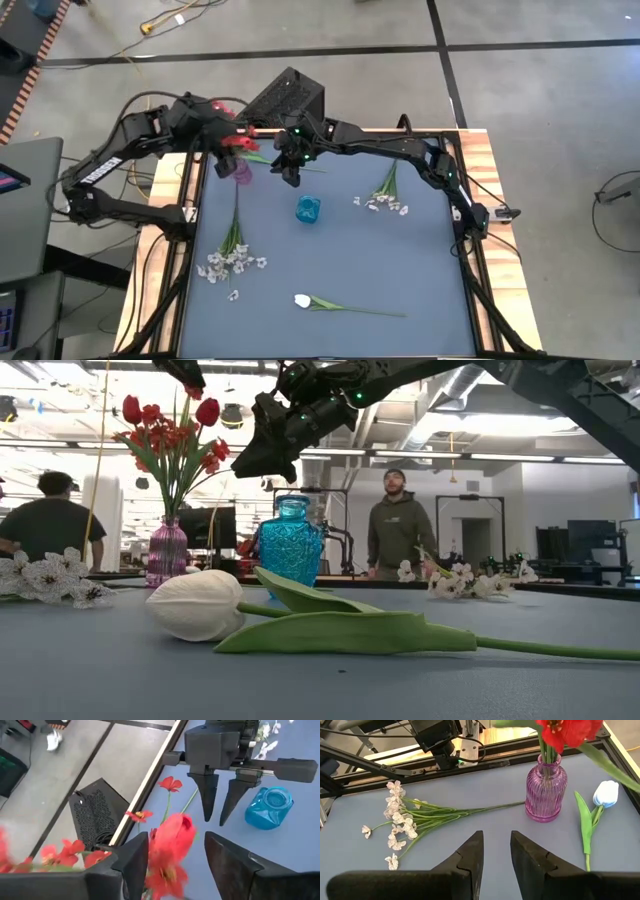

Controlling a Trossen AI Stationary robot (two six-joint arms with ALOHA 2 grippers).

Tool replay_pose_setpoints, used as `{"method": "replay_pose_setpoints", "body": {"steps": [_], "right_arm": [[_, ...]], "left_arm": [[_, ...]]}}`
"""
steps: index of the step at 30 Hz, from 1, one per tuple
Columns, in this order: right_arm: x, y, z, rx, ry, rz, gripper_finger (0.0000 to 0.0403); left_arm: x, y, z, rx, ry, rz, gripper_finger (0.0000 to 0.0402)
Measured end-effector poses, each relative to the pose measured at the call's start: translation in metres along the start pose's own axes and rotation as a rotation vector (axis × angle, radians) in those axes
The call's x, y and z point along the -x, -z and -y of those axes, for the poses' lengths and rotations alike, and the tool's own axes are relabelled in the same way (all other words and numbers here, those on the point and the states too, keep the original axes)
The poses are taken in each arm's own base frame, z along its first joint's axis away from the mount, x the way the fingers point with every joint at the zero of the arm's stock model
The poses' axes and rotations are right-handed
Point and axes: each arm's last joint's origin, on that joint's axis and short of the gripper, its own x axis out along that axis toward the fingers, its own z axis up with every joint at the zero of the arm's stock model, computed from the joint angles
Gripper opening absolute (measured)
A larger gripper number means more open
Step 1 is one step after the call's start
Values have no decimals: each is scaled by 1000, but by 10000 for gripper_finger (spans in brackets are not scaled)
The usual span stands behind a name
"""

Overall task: Sort flowers into vase by color
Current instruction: Put the red tulip into the purple vase, then put the right white flowers into the blue vase

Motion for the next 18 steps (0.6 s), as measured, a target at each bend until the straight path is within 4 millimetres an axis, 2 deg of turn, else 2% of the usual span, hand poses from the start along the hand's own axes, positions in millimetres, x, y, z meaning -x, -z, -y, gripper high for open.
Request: {"method": "replay_pose_setpoints", "body": {"steps": [10,18], "right_arm": [[2,3,4,9,-3,-24,123],[36,9,39,-19,-3,-111,123]], "left_arm": [[37,16,-2,114,111,113,194],[58,24,8,238,337,164,194]]}}
